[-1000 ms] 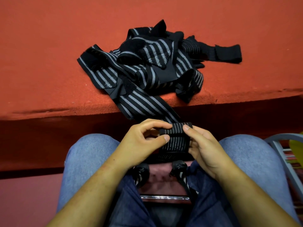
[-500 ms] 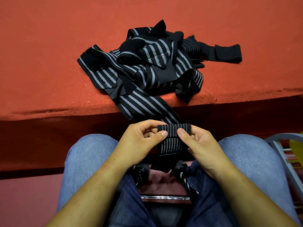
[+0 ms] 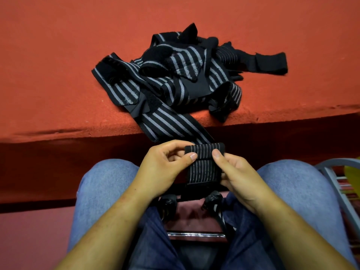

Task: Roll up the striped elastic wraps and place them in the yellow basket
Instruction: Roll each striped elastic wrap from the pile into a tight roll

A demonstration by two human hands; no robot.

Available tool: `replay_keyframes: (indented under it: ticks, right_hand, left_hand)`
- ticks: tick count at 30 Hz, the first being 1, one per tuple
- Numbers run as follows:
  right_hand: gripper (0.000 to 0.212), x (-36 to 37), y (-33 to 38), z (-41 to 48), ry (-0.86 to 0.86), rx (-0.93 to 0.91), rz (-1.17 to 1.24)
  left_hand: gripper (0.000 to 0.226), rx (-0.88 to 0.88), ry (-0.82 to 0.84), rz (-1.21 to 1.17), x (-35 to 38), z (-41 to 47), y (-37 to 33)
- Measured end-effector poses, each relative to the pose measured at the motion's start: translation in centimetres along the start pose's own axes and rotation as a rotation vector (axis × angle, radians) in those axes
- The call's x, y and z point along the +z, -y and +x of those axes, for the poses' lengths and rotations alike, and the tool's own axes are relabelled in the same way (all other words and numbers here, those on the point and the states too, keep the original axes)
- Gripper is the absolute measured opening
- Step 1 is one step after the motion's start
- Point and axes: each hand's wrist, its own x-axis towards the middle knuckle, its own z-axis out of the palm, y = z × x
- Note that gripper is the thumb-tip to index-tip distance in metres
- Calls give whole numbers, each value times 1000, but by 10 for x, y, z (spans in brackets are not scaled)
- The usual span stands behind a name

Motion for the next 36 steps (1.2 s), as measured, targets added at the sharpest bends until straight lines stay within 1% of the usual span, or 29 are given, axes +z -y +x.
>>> replay_keyframes:
  ticks: [3, 6, 11, 15, 19, 22, 25, 30, 36]
  right_hand:
    - [66, 0, 0, 0, 15, 60, -15]
    - [67, 0, 2, 0, 30, 95, 8]
    - [71, 0, 3, -2, 61, 75, 31]
    - [64, 0, 4, -2, 36, 48, 64]
    - [45, -2, 6, -3, 27, 1, 82]
    - [33, -3, 6, -2, 7, -30, 111]
    - [23, -2, 5, -1, -31, -49, 110]
    - [24, -4, 4, 0, -44, -56, 89]
    - [26, -4, -1, 1, -20, -81, 27]
  left_hand:
    - [22, 27, -17, 31, 0, 0, -1]
    - [24, 34, -22, 58, 0, 0, -4]
    - [24, 99, -3, 132, -2, 0, -4]
    - [28, 141, 17, 145, -2, 0, -2]
    - [31, 156, 21, 148, -2, 0, -1]
    - [31, 136, 44, 143, -1, -1, -1]
    - [27, 72, 62, 83, 1, -3, -5]
    - [20, -27, 45, 57, 3, -1, -4]
    - [17, -42, 40, 26, 1, -1, -2]
